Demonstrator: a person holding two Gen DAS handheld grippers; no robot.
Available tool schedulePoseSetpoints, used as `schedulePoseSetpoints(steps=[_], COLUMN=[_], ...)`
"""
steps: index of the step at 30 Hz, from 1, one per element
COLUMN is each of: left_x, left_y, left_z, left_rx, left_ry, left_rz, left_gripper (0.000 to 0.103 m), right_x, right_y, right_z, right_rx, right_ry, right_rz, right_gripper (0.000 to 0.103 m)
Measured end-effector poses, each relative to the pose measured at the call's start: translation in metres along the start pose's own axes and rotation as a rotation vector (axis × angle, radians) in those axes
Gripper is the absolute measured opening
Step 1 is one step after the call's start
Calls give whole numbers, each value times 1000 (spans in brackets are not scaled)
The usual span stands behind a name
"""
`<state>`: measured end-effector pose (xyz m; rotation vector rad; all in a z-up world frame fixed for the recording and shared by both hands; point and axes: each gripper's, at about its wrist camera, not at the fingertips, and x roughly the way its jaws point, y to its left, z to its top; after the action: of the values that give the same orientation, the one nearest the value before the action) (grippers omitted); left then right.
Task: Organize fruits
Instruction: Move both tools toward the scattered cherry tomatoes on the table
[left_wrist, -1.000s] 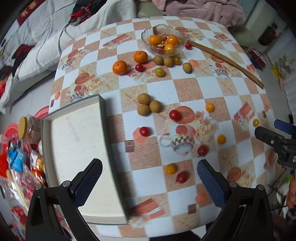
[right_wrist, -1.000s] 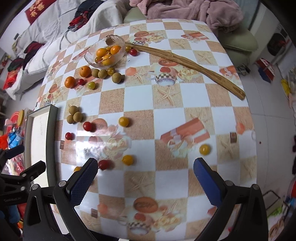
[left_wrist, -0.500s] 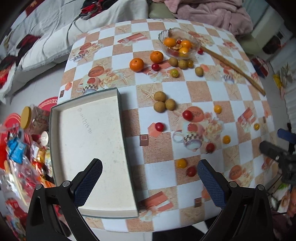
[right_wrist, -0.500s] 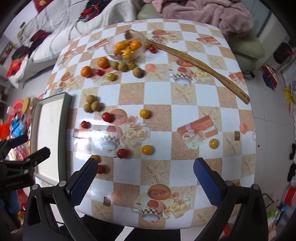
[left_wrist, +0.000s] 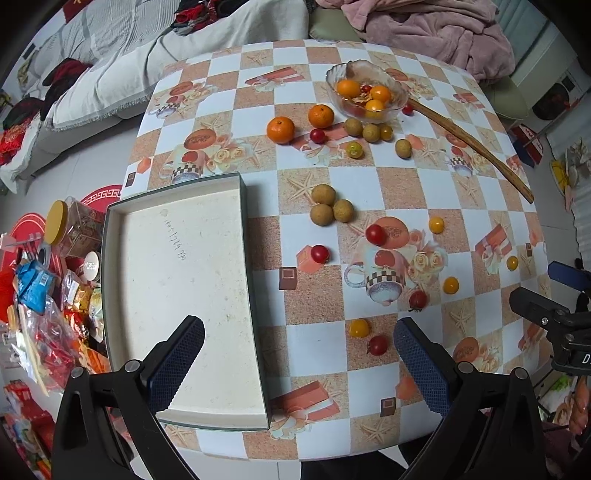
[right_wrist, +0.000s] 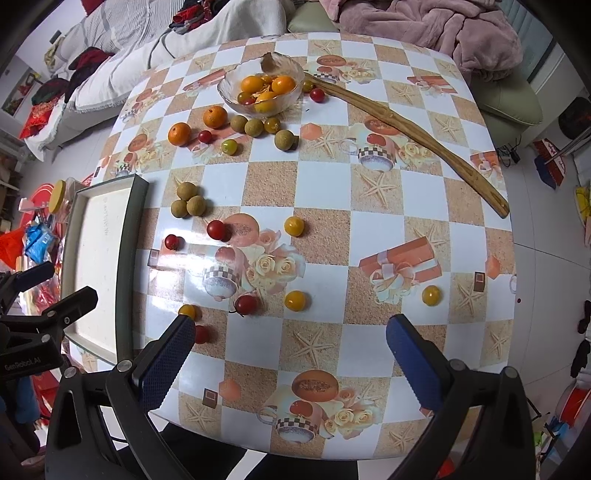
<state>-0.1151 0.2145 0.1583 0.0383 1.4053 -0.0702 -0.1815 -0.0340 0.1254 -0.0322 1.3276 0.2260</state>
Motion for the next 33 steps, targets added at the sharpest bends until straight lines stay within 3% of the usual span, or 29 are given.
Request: schedulePoseSetpoints(steps=[16, 33], left_x=[14, 86], left_y=[4, -32], left_z=[-5, 14], left_rx=[-11, 86], left_ry=[3, -7], left_rz=[-12, 23], left_gripper=[103, 103], right_x=[20, 85], right_y=[-6, -20], right_z=[-14, -32], right_rx=[24, 0], right_ry=[38, 99], right_rz=[1, -44], right_gripper=[103, 103])
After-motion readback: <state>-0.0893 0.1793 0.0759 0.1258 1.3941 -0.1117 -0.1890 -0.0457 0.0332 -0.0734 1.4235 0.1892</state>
